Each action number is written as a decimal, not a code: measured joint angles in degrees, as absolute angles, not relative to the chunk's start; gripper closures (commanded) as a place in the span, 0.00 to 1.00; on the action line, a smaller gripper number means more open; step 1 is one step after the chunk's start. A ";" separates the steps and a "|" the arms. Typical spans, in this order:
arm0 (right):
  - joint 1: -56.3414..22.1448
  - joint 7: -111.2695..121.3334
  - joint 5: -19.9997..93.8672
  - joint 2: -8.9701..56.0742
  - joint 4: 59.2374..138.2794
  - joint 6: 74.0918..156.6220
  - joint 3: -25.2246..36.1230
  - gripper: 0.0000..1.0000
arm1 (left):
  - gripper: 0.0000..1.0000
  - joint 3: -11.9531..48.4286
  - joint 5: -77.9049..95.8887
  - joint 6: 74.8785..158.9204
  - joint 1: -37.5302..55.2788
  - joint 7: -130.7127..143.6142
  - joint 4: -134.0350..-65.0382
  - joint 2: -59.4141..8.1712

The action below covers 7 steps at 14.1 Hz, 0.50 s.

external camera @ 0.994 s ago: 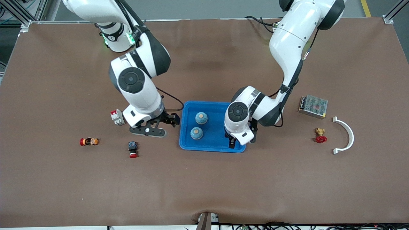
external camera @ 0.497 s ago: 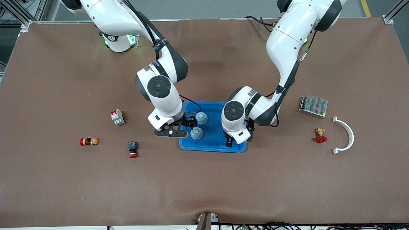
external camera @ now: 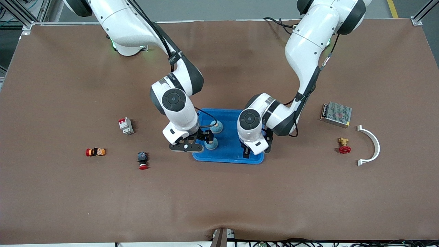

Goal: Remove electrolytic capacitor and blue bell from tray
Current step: 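Grasp the capacitor with the left gripper while the right gripper grasps the bell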

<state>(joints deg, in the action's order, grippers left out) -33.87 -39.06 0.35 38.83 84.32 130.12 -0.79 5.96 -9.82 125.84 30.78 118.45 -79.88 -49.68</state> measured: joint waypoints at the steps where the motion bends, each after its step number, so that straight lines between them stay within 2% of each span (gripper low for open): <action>1: -33.87 -39.12 0.35 39.37 84.29 130.81 -0.79 0.00 | 0.00 5.96 -9.82 125.84 30.89 118.69 -79.89 -49.82; 7: -34.69 -41.51 0.35 41.91 83.52 133.38 -0.85 0.00 | 0.00 5.97 -13.80 125.91 31.42 118.64 -79.51 -49.83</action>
